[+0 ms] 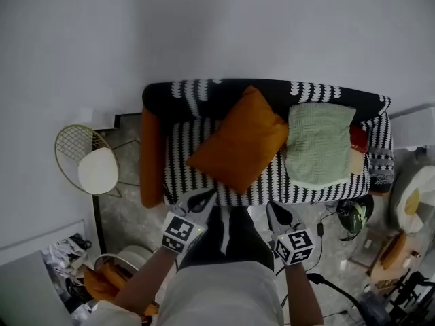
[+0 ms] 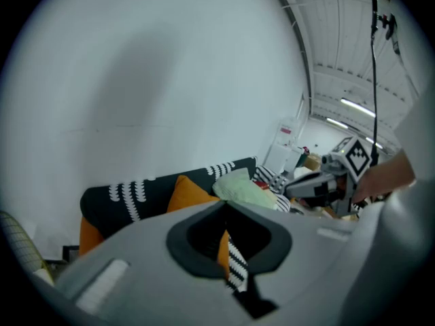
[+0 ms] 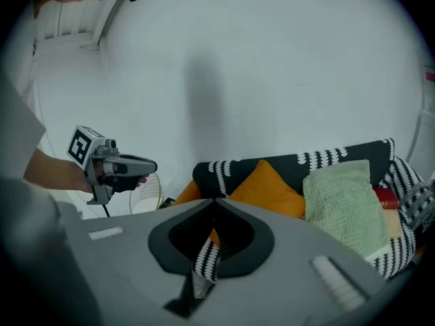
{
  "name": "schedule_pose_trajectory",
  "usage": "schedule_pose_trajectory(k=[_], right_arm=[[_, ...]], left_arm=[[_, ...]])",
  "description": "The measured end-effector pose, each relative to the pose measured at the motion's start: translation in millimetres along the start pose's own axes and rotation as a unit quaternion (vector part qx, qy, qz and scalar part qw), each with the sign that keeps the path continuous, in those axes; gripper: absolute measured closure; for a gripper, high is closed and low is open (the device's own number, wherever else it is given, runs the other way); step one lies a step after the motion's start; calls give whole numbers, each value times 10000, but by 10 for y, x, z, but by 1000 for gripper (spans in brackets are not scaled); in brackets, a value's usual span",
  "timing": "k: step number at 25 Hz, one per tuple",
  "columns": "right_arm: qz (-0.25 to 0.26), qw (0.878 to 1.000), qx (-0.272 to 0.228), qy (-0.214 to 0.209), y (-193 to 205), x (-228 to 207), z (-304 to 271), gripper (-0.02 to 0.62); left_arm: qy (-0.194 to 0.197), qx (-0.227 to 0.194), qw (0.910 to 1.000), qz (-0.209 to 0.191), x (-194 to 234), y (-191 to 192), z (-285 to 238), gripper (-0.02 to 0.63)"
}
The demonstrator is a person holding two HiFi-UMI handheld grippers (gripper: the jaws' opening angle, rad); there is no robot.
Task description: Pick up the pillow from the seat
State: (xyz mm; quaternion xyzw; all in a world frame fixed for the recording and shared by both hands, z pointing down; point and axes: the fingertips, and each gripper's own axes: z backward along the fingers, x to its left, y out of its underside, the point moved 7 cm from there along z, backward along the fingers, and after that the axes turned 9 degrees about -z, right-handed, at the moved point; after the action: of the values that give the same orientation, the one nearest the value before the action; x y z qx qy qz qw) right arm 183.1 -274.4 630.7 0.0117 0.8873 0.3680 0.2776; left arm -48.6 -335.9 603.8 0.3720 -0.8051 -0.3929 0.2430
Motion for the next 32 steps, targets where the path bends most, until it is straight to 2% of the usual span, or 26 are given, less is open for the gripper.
schedule_pose_trajectory(k=[11, 16, 25, 32], right_arm=[[-72, 9991, 320, -273, 83, -653, -728, 586], [-276, 9981, 442, -327, 230, -975, -998, 566], [-661, 9958, 579, -239, 495, -1557, -1432, 555], [-884, 9940, 633, -127, 716, -2018, -1824, 526]], left_arm=[[-254, 191, 9994, 132, 289, 275, -633, 606], [-321, 254, 9990, 165, 411, 422, -939, 603], [-362, 408, 9982, 249, 667, 670, -1554, 578], [-349, 550, 9978, 104, 927, 863, -2067, 555]])
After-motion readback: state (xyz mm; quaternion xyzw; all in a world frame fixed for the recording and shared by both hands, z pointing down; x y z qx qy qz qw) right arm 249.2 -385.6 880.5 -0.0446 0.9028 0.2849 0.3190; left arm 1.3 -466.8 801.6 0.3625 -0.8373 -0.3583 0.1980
